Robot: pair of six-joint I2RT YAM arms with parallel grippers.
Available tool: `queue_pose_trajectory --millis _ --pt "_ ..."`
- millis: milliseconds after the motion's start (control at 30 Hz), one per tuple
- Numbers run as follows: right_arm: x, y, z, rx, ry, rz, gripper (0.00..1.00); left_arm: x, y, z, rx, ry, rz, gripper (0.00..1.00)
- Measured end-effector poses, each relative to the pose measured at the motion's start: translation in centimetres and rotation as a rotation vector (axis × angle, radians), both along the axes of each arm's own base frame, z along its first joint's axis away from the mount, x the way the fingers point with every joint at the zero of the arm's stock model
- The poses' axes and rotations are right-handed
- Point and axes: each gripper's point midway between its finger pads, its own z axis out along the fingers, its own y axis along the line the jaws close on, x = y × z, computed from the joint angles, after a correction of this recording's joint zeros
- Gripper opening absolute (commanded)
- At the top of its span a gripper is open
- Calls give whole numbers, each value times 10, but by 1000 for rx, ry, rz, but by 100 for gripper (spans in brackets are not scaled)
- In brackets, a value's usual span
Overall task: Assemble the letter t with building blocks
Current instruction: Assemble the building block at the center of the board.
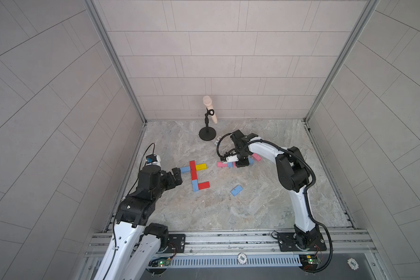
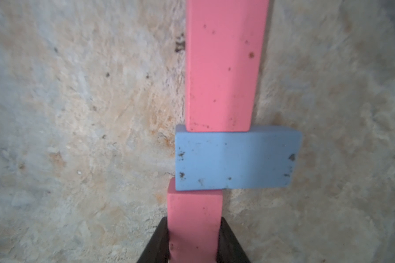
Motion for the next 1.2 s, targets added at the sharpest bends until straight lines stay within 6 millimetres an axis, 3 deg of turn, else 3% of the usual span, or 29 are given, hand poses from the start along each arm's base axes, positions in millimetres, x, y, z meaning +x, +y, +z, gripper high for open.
queue_pose_trajectory --millis 1067,1167,1200 --pt "4 4 -2 9 0 0 31 0 0 -1 6 2 -5 100" --pt "4 3 -2 9 0 -6 39 0 0 -2 7 4 -5 100" --pt "4 3 -1 9 -1 -8 58 0 0 -2 7 4 -5 100"
